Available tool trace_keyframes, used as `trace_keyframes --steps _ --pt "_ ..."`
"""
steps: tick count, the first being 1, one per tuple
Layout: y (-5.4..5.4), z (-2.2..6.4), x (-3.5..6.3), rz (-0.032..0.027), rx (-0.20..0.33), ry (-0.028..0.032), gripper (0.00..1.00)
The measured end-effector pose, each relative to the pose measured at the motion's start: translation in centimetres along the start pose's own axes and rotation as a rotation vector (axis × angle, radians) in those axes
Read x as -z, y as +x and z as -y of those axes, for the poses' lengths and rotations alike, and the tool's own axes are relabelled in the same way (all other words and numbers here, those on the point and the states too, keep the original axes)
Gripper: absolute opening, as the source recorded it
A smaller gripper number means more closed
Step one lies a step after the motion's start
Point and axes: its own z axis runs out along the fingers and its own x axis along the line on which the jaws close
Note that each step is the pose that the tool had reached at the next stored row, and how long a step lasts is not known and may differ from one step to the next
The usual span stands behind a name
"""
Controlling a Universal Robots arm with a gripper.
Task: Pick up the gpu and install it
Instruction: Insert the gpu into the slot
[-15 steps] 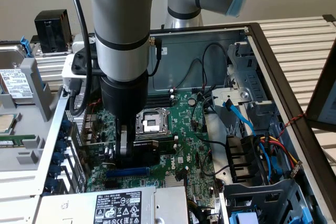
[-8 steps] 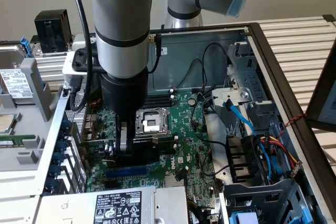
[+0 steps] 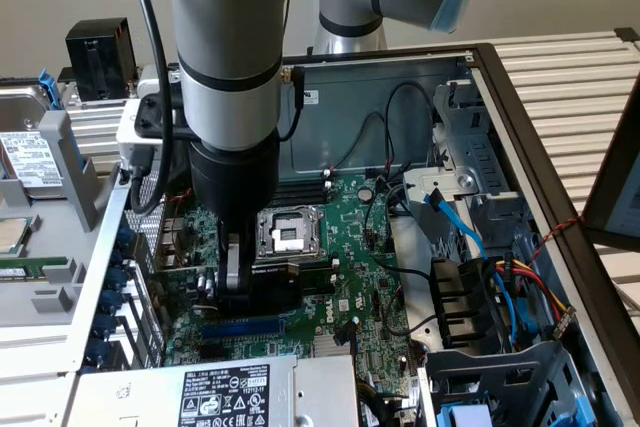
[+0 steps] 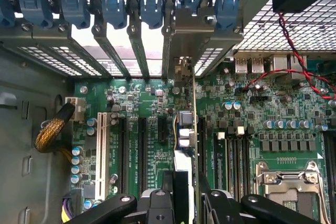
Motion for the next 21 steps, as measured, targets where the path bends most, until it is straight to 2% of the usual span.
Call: trace_keyframes --steps 6,12,19,21 --pt "-0.01 -0.04 -0.08 -0.0004 0.000 -0.0018 0.28" --pt "-0.01 -0.07 -0.30 -0.0025 -0.001 -0.0020 0.28" --pt "-0.01 -0.05 -0.39 -0.0023 0.000 -0.0018 0.28" --pt "0.00 -0.04 -0.47 -0.0044 -0.001 -0.0022 0.28"
